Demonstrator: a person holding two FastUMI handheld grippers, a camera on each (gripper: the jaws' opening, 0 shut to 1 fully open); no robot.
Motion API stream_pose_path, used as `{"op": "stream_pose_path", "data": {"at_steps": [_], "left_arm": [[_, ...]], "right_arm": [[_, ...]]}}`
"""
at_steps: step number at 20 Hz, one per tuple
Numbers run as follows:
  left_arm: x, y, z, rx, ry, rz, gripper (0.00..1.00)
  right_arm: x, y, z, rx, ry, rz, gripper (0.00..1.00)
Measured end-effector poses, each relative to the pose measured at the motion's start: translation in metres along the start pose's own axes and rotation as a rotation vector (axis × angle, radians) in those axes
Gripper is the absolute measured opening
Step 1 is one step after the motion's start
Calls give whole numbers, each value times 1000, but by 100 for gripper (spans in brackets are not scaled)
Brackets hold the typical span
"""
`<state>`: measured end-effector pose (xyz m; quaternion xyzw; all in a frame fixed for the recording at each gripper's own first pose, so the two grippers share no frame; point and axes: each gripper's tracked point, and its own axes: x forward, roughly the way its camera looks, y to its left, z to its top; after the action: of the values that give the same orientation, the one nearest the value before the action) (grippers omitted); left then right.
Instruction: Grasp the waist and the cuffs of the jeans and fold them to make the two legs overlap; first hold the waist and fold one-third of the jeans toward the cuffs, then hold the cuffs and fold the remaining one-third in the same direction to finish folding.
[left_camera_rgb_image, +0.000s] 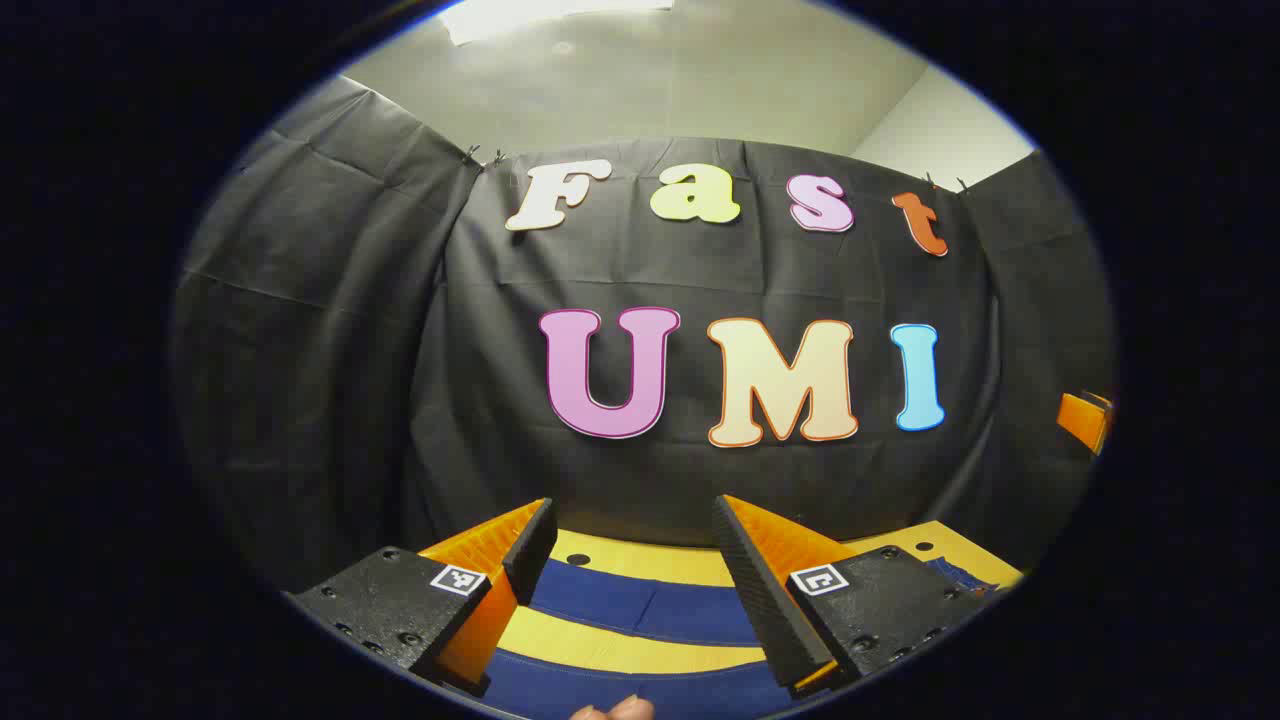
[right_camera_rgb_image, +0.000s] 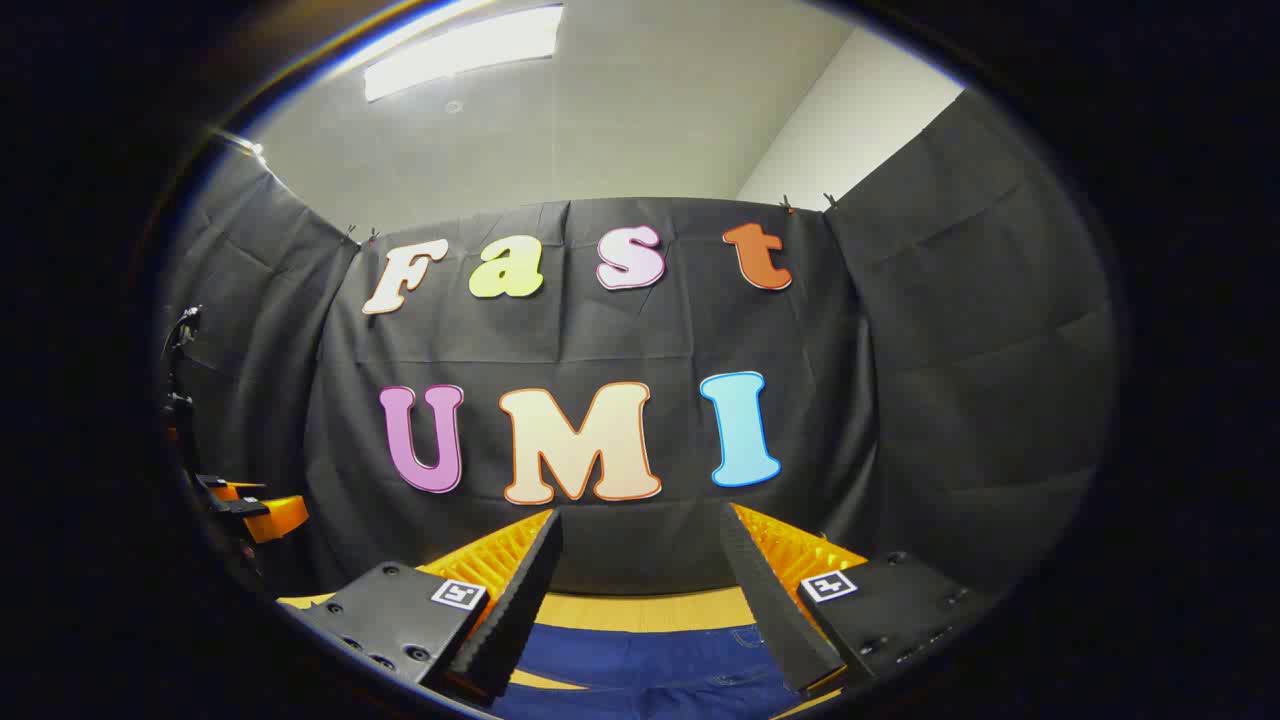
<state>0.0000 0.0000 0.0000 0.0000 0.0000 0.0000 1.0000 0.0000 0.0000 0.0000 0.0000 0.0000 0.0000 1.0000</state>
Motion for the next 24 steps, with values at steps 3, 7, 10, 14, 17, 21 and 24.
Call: {"op": "stream_pose_path", "data": {"at_steps": [3,7,10,14,17,21,24], "left_arm": [[-3,-2,1,8,-7,3,96],[-12,1,-5,95,0,-1,93],[-23,12,-27,246,37,1,93],[-50,50,-76,385,185,43,100],[-70,85,-113,551,290,61,95],[-88,114,-166,741,439,11,95],[-113,129,-209,823,549,-37,95]], "right_arm": [[0,-3,3,2,-1,11,98],[-5,-10,2,-3,-2,41,95],[-12,-16,-13,-11,-6,100,96],[-19,-18,-45,-31,63,159,98],[-23,-22,-48,-63,61,189,98],[-28,-22,-66,-39,96,190,99],[-34,-22,-80,-46,136,192,99]]}}
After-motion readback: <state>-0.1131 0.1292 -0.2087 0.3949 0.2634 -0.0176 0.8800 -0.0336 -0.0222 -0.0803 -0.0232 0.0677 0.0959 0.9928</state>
